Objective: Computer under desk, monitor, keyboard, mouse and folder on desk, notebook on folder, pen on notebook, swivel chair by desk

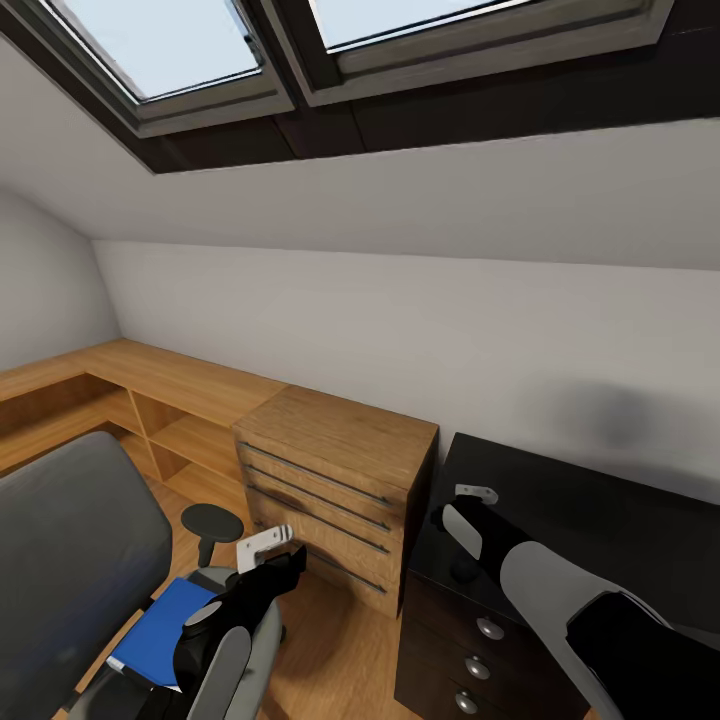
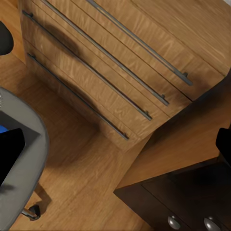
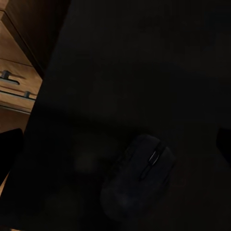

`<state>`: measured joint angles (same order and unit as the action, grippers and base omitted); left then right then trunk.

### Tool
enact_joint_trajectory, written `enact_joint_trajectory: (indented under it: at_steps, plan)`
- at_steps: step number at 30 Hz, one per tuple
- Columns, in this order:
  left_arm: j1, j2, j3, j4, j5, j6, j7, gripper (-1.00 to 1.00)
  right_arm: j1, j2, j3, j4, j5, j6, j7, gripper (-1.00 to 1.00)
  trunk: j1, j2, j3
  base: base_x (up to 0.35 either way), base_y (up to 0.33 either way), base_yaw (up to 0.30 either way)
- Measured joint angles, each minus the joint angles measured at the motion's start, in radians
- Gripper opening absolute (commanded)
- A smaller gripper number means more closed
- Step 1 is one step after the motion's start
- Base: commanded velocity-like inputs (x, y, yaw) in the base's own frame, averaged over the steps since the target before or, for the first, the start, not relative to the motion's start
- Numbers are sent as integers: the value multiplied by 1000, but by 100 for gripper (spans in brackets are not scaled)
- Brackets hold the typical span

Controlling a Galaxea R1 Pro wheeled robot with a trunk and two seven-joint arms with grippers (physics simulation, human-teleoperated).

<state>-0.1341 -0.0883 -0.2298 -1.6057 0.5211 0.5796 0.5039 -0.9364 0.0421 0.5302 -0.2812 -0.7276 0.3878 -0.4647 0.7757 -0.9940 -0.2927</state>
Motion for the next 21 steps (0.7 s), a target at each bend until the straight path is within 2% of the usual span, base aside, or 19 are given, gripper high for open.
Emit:
enact_joint_trajectory:
  at_steps: [8, 21]
  plan:
    - [0, 1, 1, 2, 0, -1, 0, 100, 0, -2, -2, 5, 0, -2, 2, 100, 0, 0, 0, -90, 0, 0]
    - [0, 0, 2, -4, 1, -2, -2, 100, 0, -13, -5, 8, -1, -4, 1, 100, 4, -7, -3, -7, 0, 0]
